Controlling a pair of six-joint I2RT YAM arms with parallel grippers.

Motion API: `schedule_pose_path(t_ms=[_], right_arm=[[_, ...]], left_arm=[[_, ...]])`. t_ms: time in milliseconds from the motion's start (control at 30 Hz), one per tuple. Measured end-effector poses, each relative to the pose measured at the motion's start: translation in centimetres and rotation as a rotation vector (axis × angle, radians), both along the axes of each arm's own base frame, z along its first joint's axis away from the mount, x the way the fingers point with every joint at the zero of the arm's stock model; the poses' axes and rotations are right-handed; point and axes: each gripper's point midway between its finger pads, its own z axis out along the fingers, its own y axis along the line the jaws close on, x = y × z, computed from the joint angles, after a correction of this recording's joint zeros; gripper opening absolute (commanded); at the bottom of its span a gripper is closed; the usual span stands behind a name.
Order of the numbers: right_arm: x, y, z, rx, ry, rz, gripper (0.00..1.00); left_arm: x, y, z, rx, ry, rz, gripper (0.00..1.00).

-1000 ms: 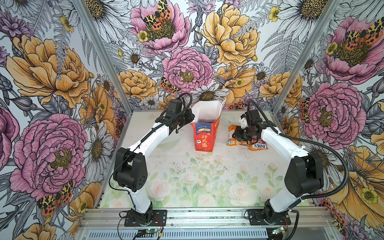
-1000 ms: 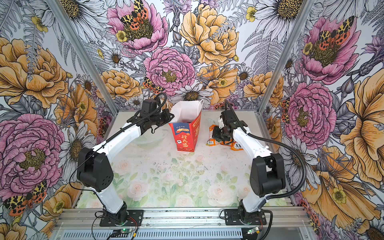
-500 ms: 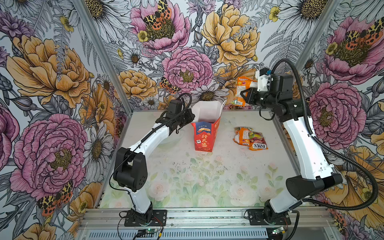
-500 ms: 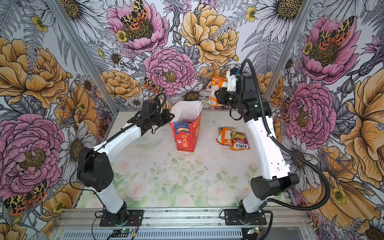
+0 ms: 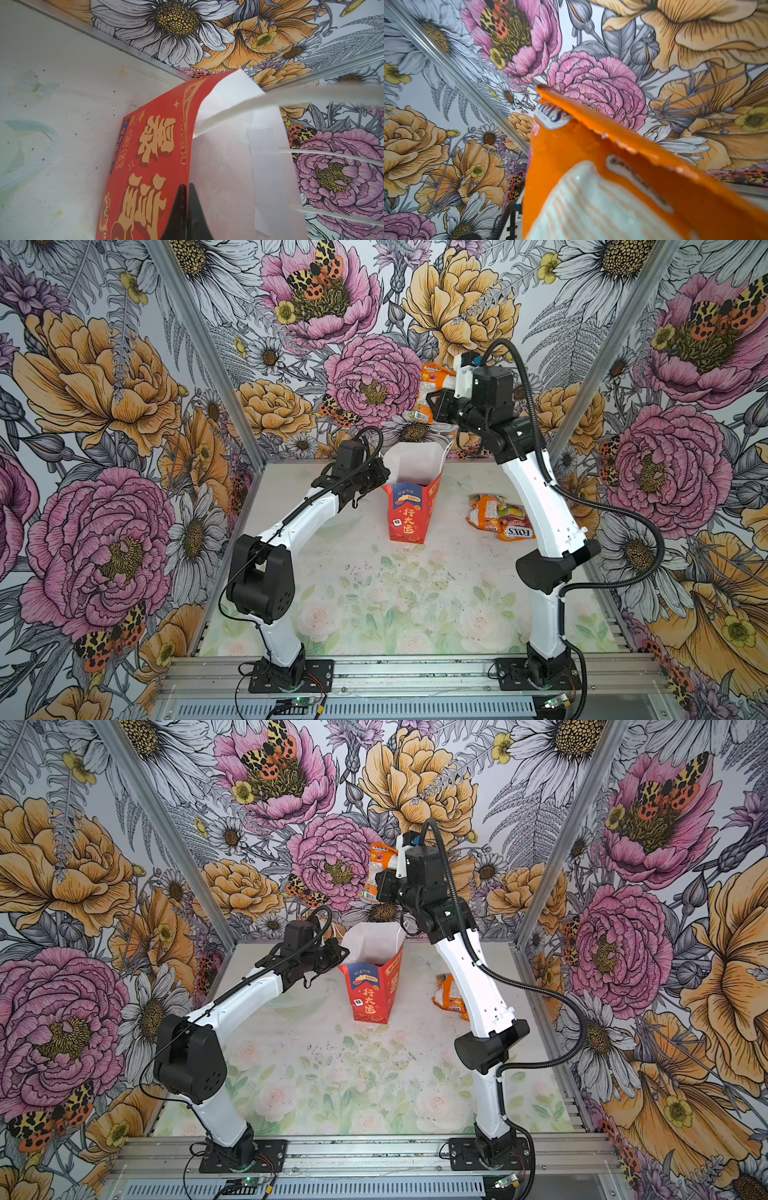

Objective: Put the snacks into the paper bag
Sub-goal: 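Carry the orange snack bag over the red bag's opening with the right gripper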

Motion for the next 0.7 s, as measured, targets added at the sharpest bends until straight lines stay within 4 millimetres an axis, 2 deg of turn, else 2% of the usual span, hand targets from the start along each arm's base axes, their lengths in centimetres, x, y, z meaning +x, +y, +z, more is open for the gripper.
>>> schedule_pose_path(t_ms=[167,700], right_arm=[[1.3,1.6,-4.6,-0.012,0.108,-0.014,0.00],[0.7,4.1,-10.7,-0.076,0.235,-0.013,0.00]], left_arm=[[0.0,0.0,-0.3,0.000,0.002,0.000,0.00],[0.0,0.3,-0.2,-0.008,-0.010,0.007,0.00]])
